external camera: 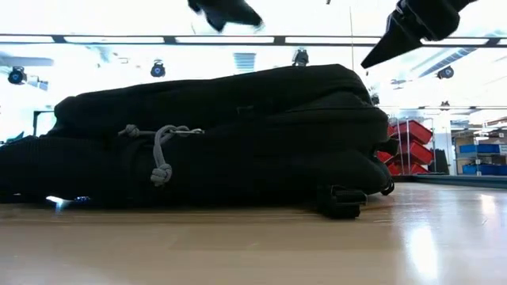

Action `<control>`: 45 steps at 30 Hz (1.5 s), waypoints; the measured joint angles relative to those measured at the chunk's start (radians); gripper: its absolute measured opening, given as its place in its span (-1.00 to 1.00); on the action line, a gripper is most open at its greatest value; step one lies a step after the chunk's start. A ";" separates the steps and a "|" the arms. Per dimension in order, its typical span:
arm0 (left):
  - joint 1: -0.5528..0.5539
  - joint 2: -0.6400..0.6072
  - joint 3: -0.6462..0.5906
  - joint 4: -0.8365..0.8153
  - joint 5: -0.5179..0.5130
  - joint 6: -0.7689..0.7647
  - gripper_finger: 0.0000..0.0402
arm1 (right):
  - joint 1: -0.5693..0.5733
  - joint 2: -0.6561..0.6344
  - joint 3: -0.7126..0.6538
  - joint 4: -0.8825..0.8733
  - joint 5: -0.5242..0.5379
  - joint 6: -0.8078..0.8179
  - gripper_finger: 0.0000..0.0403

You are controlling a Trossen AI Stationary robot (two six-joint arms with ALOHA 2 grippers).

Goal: Unpack backpack
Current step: Open the black backpack

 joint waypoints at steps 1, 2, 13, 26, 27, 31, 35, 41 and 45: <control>-0.011 0.056 0.014 0.006 0.001 -0.004 -0.79 | 0.001 -0.008 0.003 -0.018 -0.007 0.013 -0.99; -0.020 0.106 0.034 0.007 -0.003 -0.014 -0.71 | 0.001 -0.017 0.008 -0.031 -0.016 0.026 -0.99; -0.036 0.388 0.313 -0.018 0.079 -0.255 0.20 | 0.004 -0.091 0.013 -0.036 -0.054 0.129 -0.99; -0.055 0.441 0.356 -0.034 0.002 -0.494 0.38 | 0.017 -0.022 0.009 -0.051 -0.103 0.184 -0.99; -0.058 0.435 0.356 -0.032 0.000 -0.504 0.37 | 0.017 -0.021 0.009 -0.051 -0.103 0.183 -0.99; -0.105 0.425 0.355 -0.010 -0.130 -0.551 0.37 | 0.017 -0.016 0.009 -0.051 -0.103 0.198 -0.99; -0.148 0.474 0.351 -0.025 -0.301 -0.593 0.37 | 0.017 -0.012 0.009 -0.051 -0.103 0.223 -0.99; -0.159 0.546 0.352 0.037 -0.332 -0.629 0.38 | 0.017 -0.008 0.006 -0.047 -0.105 0.226 -0.99; -0.160 0.591 0.352 0.046 -0.339 -0.625 0.38 | 0.017 -0.007 0.006 -0.043 -0.104 0.226 -0.99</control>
